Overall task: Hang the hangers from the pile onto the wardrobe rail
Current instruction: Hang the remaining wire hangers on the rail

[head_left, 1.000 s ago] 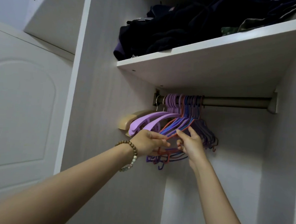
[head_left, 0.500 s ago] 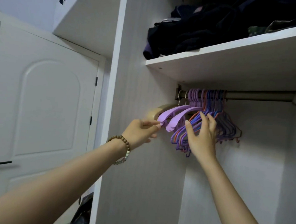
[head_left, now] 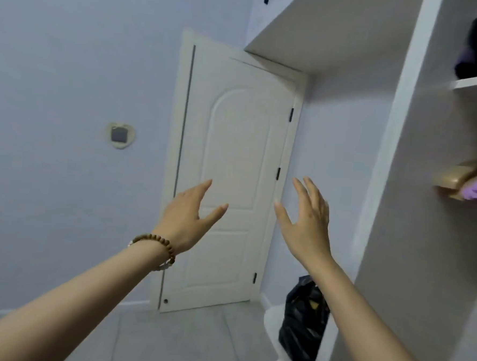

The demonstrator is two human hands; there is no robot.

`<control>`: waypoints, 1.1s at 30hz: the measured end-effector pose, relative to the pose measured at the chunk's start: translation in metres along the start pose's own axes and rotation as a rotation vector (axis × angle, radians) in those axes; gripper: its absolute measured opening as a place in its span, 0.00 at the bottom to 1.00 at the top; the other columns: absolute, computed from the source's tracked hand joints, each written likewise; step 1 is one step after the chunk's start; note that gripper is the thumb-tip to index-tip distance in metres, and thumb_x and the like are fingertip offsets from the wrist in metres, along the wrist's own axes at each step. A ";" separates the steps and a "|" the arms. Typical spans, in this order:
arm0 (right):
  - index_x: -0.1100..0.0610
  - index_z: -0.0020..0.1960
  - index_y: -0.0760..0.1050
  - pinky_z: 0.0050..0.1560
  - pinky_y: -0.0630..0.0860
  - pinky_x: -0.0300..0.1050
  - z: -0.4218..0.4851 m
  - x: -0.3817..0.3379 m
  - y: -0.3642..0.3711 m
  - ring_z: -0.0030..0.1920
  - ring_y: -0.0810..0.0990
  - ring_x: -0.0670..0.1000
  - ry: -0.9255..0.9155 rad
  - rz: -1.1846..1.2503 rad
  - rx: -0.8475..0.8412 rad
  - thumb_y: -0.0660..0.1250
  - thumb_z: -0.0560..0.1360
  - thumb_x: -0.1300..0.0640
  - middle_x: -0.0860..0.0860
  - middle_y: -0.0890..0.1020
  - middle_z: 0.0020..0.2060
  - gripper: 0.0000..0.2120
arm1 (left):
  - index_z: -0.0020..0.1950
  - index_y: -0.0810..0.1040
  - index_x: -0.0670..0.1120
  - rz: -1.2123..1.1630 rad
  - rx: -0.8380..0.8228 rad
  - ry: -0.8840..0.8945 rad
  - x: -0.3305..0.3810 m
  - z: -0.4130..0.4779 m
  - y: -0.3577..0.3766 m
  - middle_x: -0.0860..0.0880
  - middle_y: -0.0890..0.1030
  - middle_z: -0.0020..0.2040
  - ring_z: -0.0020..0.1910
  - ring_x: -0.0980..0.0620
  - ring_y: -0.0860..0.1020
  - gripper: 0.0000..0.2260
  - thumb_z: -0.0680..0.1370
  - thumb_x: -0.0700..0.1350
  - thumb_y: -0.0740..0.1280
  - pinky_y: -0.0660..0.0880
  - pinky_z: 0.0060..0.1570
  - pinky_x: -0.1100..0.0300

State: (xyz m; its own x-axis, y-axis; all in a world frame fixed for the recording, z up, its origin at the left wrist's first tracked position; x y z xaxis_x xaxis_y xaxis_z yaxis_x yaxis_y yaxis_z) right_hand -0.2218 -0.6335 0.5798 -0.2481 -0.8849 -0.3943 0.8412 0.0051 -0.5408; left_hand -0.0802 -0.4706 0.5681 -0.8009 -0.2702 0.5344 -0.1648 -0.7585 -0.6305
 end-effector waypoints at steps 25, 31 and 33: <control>0.49 0.77 0.45 0.76 0.43 0.51 -0.365 -0.239 0.593 0.77 0.43 0.51 -0.407 0.265 -1.270 0.56 0.78 0.41 0.48 0.42 0.77 0.34 | 0.77 0.44 0.53 0.588 -0.151 -1.263 -0.527 -0.417 -0.049 0.51 0.47 0.78 0.77 0.48 0.46 0.33 0.77 0.65 0.50 0.46 0.75 0.48; 0.52 0.77 0.49 0.74 0.51 0.47 -0.452 -0.217 0.665 0.77 0.49 0.51 -0.378 0.325 -1.488 0.59 0.77 0.42 0.49 0.49 0.77 0.34 | 0.77 0.45 0.53 0.508 -0.222 -1.414 -0.586 -0.466 0.018 0.52 0.47 0.78 0.77 0.48 0.47 0.34 0.76 0.66 0.50 0.46 0.75 0.48; 0.55 0.76 0.51 0.73 0.51 0.42 -0.482 -0.210 0.686 0.76 0.52 0.51 -0.327 0.368 -1.587 0.61 0.77 0.45 0.52 0.52 0.77 0.34 | 0.77 0.45 0.53 0.441 -0.230 -1.454 -0.604 -0.483 0.038 0.52 0.48 0.78 0.77 0.48 0.48 0.34 0.76 0.66 0.51 0.46 0.75 0.48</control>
State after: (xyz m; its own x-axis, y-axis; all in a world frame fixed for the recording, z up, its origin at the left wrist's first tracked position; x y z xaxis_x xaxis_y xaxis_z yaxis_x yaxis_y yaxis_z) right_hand 0.1754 -0.2197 -0.0670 0.1169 -0.7819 -0.6123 -0.5171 0.4784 -0.7097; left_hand 0.1195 -0.0499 -0.0509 0.4058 -0.8728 0.2714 -0.2655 -0.3966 -0.8787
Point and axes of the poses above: each hand's wrist, its own z-axis towards the middle knuckle, its own y-axis out of the palm, x = y × z, the point moved 4 cm from there along z, towards the middle knuckle
